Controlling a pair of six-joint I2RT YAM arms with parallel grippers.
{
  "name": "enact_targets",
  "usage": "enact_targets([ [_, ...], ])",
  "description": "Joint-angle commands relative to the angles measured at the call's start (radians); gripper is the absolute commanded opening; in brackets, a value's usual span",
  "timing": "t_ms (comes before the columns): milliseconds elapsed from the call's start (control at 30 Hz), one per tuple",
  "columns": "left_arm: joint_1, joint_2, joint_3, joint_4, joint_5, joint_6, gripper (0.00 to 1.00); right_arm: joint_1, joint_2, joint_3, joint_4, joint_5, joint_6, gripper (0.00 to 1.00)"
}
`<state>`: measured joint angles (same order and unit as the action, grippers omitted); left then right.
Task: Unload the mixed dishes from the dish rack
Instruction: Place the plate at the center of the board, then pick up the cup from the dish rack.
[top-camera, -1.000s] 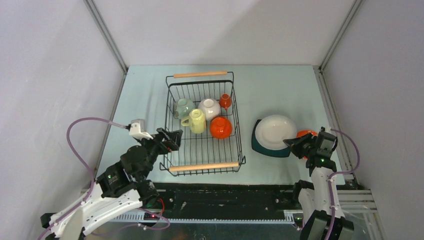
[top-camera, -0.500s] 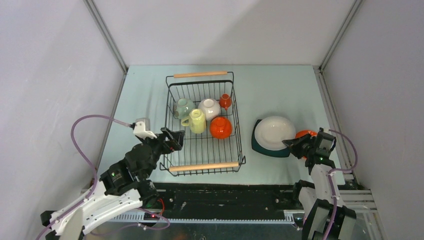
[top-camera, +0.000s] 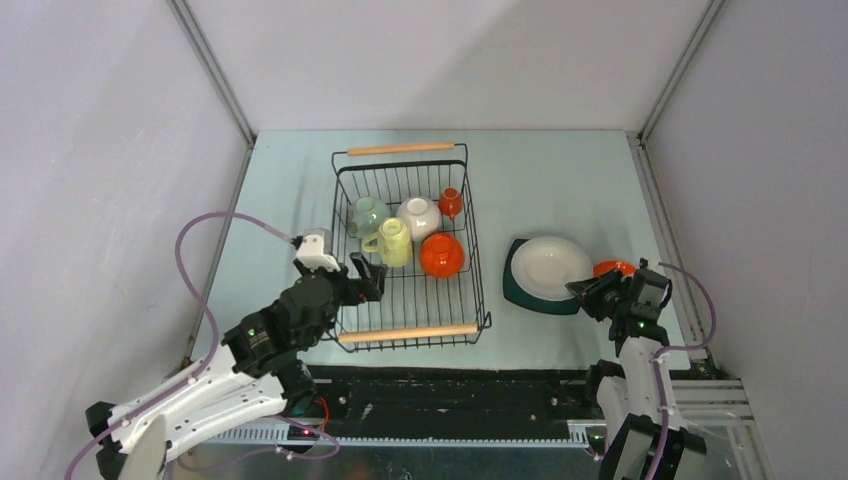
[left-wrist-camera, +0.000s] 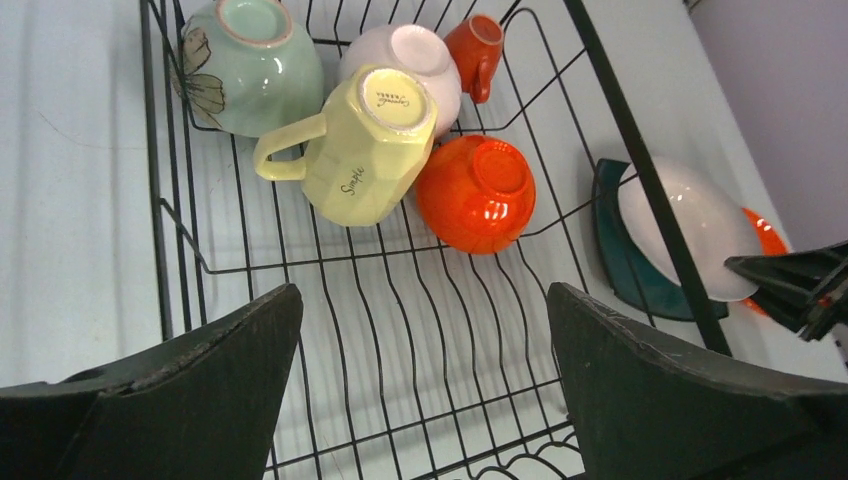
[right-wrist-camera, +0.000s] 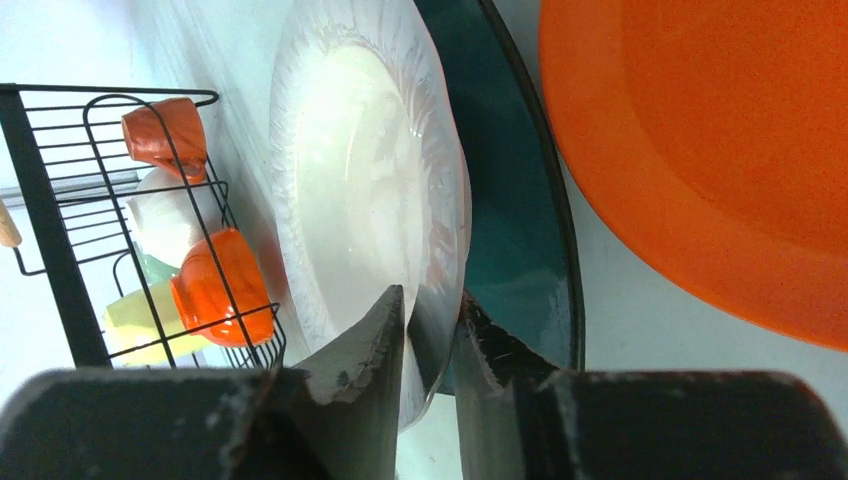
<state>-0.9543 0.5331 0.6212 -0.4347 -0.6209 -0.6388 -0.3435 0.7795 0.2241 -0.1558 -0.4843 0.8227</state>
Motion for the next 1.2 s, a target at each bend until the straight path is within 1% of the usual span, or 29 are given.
enact_targets([
  [0,-0.002,0.091,0.063,0.056,0.041,0.064,1.00,-0.005,-0.060,0.012,-0.032,0.036,-0.037,0.27],
  [133,0.002,0.159,0.098,0.041,0.046,0.068,1.00,-0.005,-0.106,0.012,-0.078,0.065,-0.051,0.33],
  [233,0.019,0.184,0.107,0.045,0.057,0.088,1.00,-0.005,-0.135,0.013,-0.098,0.080,-0.055,0.39],
  [300,0.037,0.206,0.114,0.047,0.090,0.102,1.00,-0.005,-0.143,0.014,-0.099,0.081,-0.056,0.44],
  [433,0.070,0.244,0.125,0.063,0.141,0.147,1.00,-0.005,-0.136,0.013,-0.100,0.073,-0.064,0.50],
  [567,0.112,0.284,0.151,0.050,0.146,0.163,1.00,-0.005,-0.116,0.011,-0.093,0.055,-0.076,0.56],
  [633,0.141,0.297,0.160,0.049,0.161,0.163,1.00,-0.005,-0.110,0.013,-0.089,0.046,-0.078,0.61],
  [700,0.166,0.311,0.171,0.055,0.170,0.160,1.00,-0.005,-0.109,0.013,-0.093,0.048,-0.078,0.67],
  [733,0.174,0.317,0.178,0.061,0.172,0.160,1.00,-0.005,-0.112,0.015,-0.097,0.055,-0.078,0.73],
  [767,0.185,0.333,0.183,0.064,0.172,0.161,1.00,-0.005,-0.114,0.016,-0.107,0.060,-0.077,0.75],
  [800,0.196,0.352,0.195,0.069,0.171,0.161,1.00,-0.005,-0.124,0.015,-0.113,0.070,-0.076,0.84],
  [833,0.200,0.363,0.203,0.072,0.171,0.162,1.00,-0.005,-0.131,0.016,-0.123,0.076,-0.075,0.96],
  [900,0.212,0.408,0.227,0.076,0.173,0.163,1.00,-0.004,-0.171,0.018,-0.144,0.095,-0.071,0.99],
  [1067,0.229,0.563,0.319,0.054,0.155,0.148,1.00,0.014,-0.276,0.039,-0.235,0.191,-0.069,1.00],
  [1167,0.234,0.641,0.372,0.025,0.134,0.142,1.00,0.022,-0.347,0.045,-0.264,0.221,-0.070,0.99],
])
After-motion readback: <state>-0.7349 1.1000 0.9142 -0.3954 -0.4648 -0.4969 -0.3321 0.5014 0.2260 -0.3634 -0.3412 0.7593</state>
